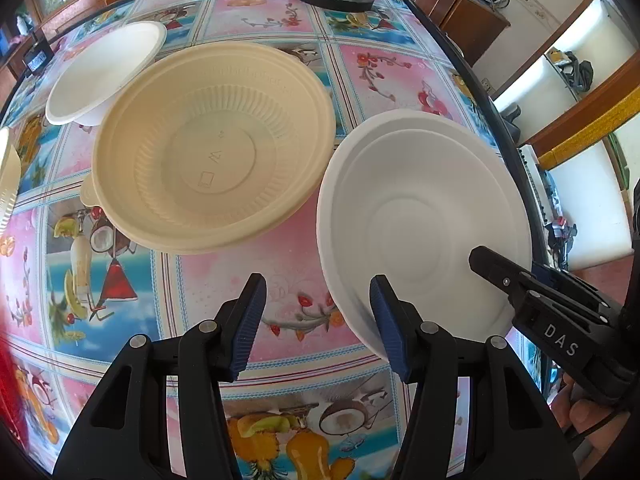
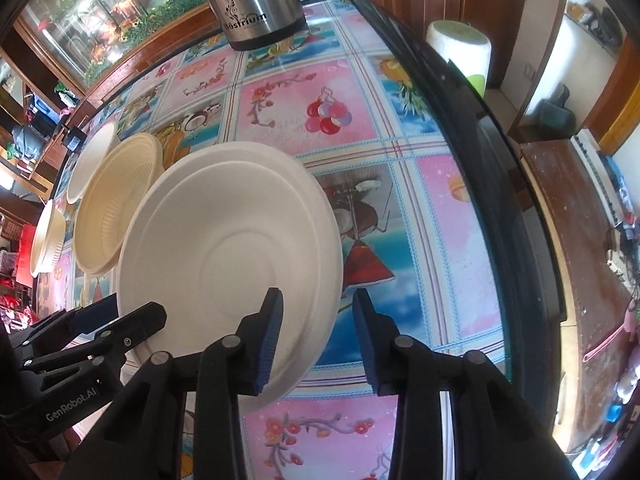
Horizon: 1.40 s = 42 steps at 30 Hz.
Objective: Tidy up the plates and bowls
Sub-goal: 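Grasp the white paper plate rim with the right gripper and lift it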
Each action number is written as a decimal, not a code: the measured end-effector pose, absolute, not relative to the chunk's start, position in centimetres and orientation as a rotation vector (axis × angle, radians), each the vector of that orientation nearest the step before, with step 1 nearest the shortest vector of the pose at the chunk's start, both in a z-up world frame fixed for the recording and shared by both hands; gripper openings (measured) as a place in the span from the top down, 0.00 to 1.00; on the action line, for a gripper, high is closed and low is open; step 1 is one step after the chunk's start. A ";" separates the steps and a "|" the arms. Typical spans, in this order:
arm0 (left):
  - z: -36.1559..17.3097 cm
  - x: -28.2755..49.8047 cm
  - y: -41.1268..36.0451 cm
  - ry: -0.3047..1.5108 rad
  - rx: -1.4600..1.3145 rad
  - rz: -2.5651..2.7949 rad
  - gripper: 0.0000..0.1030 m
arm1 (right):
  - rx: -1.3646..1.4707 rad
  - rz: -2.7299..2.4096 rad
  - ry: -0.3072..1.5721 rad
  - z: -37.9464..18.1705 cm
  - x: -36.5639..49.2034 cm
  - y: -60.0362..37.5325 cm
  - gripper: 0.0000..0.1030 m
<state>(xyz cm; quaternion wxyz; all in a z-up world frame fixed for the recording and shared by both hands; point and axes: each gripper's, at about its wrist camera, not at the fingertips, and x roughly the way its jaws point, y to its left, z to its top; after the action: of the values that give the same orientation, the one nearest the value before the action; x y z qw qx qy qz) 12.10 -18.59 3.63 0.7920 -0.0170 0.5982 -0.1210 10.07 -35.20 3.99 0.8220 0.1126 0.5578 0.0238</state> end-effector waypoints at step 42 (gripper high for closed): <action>4.0 2.4 -4.8 1.288 -0.075 -0.151 0.67 | 0.053 0.319 1.219 4.2 4.2 -20.1 0.86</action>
<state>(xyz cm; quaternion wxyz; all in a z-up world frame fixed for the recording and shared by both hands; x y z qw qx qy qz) 2.40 -4.82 3.98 0.7964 -0.0351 0.5996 -0.0704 4.22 -20.13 4.15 0.8077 0.0248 0.5699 0.1492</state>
